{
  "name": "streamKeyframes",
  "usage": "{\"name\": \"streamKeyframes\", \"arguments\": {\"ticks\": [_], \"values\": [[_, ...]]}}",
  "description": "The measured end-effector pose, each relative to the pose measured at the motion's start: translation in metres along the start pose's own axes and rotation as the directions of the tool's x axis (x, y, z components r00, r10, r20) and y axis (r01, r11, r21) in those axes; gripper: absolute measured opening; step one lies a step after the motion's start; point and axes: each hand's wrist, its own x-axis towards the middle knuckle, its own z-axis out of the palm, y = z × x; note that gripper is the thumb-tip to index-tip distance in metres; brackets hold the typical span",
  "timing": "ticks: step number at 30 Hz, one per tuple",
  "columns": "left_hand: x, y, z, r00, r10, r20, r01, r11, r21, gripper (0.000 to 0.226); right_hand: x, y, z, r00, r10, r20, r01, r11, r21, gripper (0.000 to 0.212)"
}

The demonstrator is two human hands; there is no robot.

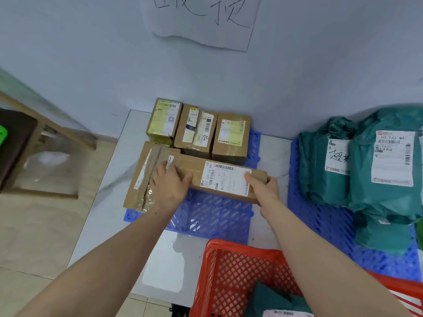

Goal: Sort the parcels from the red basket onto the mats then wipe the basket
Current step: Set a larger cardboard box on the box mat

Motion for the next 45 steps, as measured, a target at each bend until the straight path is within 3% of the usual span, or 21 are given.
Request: {"name": "streamKeyframes", "arguments": {"ticks": [11, 16, 25, 32, 37, 45], "values": [[0.01, 0.005, 0.028, 0.997, -0.071, 0.011, 0.072, 0.992, -0.101, 0.064, 0.029, 0.005, 0.012, 1.0, 0.031, 0.005, -0.031, 0.998, 0.052, 0.057], [0.011, 0.004, 0.028, 0.999, -0.038, -0.012, 0.036, 0.989, -0.145, 0.071, 0.034, 0.005, 0.017, 1.0, -0.012, 0.029, 0.01, 0.997, 0.082, 0.059], [0.014, 0.003, 0.026, 0.999, -0.018, 0.049, 0.025, 0.99, -0.138, 0.069, 0.028, -0.001, 0.017, 0.999, -0.027, 0.026, 0.026, 0.999, 0.022, 0.059], [0.007, -0.001, 0.014, 0.996, -0.019, 0.082, 0.037, 0.976, -0.216, 0.074, 0.01, -0.006, 0.01, 0.998, -0.056, -0.025, 0.055, 0.998, -0.043, 0.079], [-0.016, 0.006, -0.007, 0.996, -0.003, 0.09, 0.023, 0.975, -0.22, 0.063, -0.015, -0.014, 0.0, 0.995, -0.086, -0.054, 0.079, 0.991, -0.11, 0.081], [-0.072, 0.034, -0.048, 0.996, 0.058, 0.062, -0.043, 0.976, -0.214, 0.054, -0.082, -0.037, -0.022, 0.99, -0.141, 0.015, 0.142, 0.982, -0.127, 0.064]]}}
